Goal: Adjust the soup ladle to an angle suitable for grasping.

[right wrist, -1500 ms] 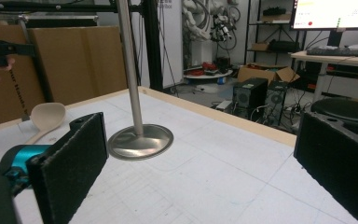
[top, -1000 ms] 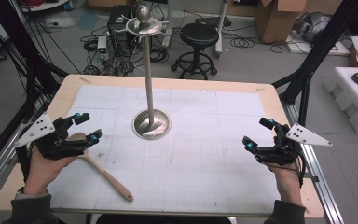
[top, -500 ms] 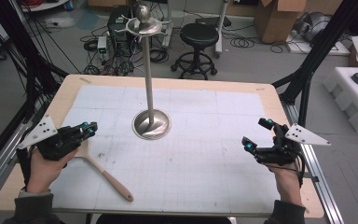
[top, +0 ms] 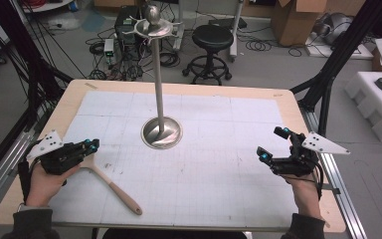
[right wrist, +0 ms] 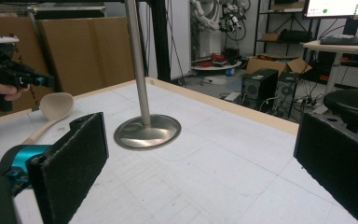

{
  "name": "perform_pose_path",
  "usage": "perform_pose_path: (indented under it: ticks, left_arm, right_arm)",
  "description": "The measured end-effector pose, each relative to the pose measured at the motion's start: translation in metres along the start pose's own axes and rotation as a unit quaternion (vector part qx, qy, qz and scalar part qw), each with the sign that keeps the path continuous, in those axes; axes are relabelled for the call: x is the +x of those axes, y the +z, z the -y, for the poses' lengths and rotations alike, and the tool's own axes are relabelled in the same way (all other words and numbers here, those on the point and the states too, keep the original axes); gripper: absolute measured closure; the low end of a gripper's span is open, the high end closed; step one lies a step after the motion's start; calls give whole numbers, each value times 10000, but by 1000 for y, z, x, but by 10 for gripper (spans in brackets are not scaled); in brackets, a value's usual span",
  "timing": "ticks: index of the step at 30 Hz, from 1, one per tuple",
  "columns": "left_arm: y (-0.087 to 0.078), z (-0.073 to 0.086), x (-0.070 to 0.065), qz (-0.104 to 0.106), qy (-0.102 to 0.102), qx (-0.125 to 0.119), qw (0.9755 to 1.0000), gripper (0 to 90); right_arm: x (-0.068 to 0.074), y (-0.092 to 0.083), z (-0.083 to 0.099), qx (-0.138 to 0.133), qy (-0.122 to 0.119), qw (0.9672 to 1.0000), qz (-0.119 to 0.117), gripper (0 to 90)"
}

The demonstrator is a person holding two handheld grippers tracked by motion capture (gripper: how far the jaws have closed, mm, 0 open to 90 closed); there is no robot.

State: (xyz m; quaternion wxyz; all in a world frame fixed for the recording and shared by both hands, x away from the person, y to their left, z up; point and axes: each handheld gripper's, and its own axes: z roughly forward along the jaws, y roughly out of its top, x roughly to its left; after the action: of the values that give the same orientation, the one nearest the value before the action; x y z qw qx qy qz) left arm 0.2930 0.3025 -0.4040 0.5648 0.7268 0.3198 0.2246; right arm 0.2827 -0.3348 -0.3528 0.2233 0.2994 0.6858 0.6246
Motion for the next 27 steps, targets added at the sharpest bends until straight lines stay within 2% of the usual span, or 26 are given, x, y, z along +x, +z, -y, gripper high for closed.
perform_pose_path:
  ticks: [2,3,8,14,27]
  left_arm:
    - [1,9,3,-57,-52,237,9997,897]
    - [1,9,3,-57,-52,237,9997,897]
    - [1,23,7,-39,-170,614,9980,897]
    - [4,32,9,-48,-214,818,9964,897]
    - [16,39,5,-85,-27,1319,9912,897]
  right_arm:
    - [0,1,1,11,9,10000,-11,20]
    - [0,1,1,26,1,10000,-9,20]
    - [1,4,2,134,-55,9999,37,20]
    - [3,10,3,301,-146,9994,-34,20]
    - [3,10,3,266,-101,9996,-67,20]
